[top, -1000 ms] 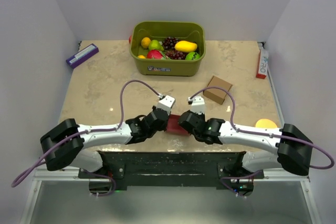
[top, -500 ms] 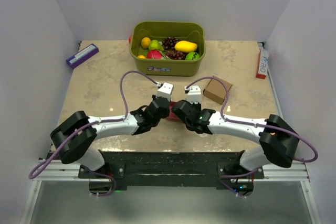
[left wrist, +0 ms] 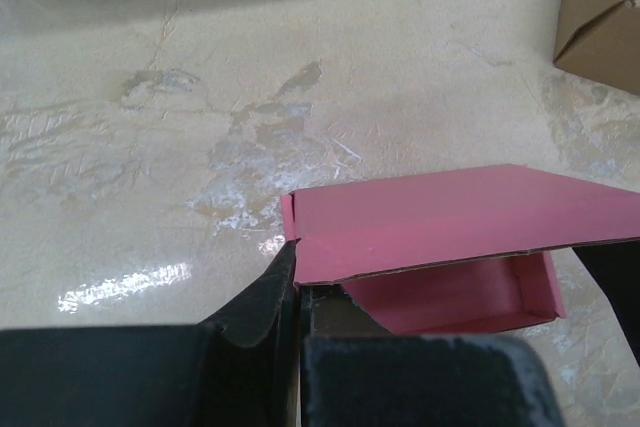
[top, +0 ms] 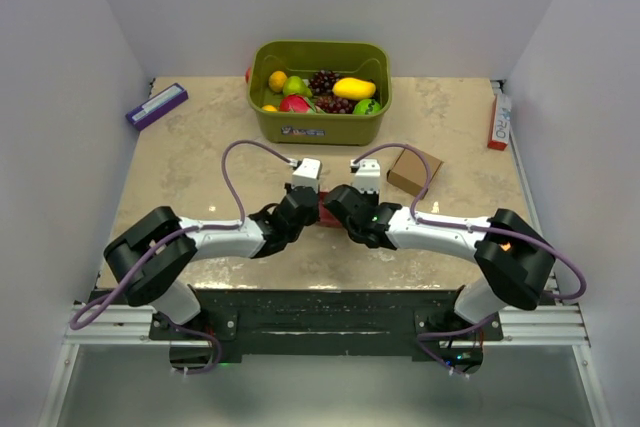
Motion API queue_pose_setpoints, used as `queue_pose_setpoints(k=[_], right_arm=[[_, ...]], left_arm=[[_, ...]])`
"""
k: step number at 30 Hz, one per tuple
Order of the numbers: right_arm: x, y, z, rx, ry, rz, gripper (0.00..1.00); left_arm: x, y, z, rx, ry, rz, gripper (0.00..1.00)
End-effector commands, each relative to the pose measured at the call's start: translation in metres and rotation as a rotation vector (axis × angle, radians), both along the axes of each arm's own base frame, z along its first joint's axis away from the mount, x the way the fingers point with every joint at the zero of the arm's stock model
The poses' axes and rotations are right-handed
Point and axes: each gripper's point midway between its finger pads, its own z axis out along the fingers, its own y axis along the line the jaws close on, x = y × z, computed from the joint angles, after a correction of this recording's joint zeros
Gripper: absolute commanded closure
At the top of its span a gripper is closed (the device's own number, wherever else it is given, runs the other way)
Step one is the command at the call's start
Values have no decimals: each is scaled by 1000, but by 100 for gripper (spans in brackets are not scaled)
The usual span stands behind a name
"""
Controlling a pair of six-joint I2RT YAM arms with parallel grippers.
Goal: Fold the paper box
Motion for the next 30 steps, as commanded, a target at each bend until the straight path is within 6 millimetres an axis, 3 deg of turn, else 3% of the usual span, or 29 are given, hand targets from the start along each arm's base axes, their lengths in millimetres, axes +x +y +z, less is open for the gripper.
queue_pose_setpoints(k=[1,9,20,24,30], right_arm=[[15,41,30,218,-82,-1,100],[5,37,7,248,-40,-9,100],[5,43,9,278,-29,1,100],[7,54,18,320,-36,20,100],[5,52,6,307,-12,13,100]], left_arm=[[-5,-35,16,-184,-4,-70,100],[-17,-26,-2,-225,35,-52,100],[-22,-24,-19,-228,77,-46,100],[-26,-26,-27,-240,95,-56,100],[-29,-22,-31,-233,103,-50,100]])
